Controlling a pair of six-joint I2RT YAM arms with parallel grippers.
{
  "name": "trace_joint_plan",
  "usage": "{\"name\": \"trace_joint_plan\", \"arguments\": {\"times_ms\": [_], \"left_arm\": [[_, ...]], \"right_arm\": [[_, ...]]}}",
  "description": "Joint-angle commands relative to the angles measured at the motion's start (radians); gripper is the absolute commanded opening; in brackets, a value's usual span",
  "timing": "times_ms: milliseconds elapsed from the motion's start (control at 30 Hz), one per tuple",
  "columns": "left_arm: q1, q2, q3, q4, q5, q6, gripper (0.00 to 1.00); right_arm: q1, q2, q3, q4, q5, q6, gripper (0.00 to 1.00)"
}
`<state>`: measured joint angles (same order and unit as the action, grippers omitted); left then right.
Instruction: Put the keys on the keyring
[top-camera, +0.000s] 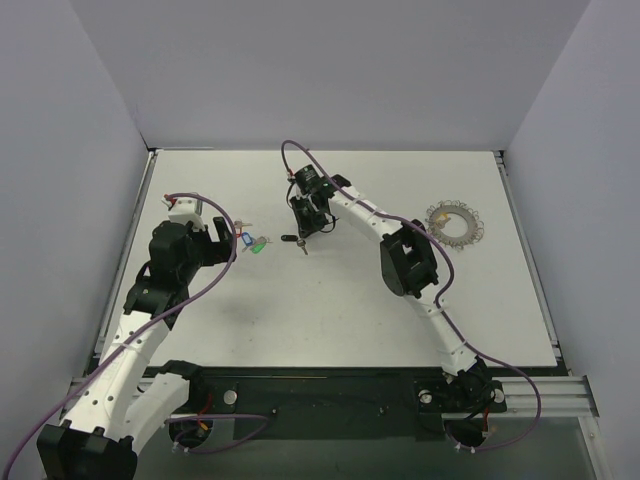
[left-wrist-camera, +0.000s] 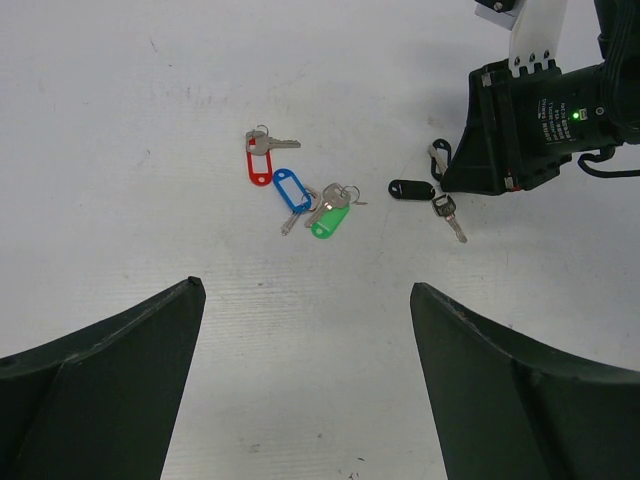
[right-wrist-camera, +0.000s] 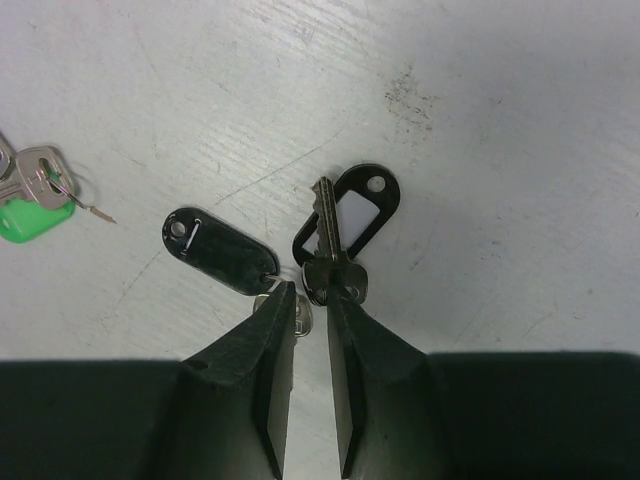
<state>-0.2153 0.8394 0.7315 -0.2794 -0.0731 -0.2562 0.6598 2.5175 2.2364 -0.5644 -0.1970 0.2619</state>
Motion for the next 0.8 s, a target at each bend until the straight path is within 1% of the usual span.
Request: {"name": "trace_joint_plan", "arguments": {"times_ms": [0, 133, 200, 300, 433, 767], "left_arm": [[-0.004, -0.002, 0.026, 0.052, 0.013, 0.008, 0.94], [-0.002, -0.002, 0.023, 0.052, 0.015, 0.008, 0.94], [-0.002, -0.002, 0.023, 0.055, 0.018, 0.009, 0.95], [-0.004, -0.002, 0.023, 0.054, 0.018, 0.008, 0.94], [-0.004, 0.001, 0.025, 0.055, 0.022, 0.009, 0.94], [-0.002, 0.006, 0.025, 0.057, 0.025, 0.008, 0.94]], "right_arm": [[-0.009, 0.004, 0.037, -0.026, 0.019, 0.01, 0.15], [-0.011, 0.004, 0.04, -0.028, 0.013, 0.011, 0.15], [-0.014, 0.001, 0.038, -0.026, -0.014, 0.022, 0.16], [-0.022, -0.014, 0.042, -0.025, -0.039, 0.028, 0.19], [-0.032, -0.028, 0.051, -0.025, -0.055, 0.036, 0.21], [-0.039, -0.011, 0.068, -0.017, -0.045, 0.04, 0.18]]}}
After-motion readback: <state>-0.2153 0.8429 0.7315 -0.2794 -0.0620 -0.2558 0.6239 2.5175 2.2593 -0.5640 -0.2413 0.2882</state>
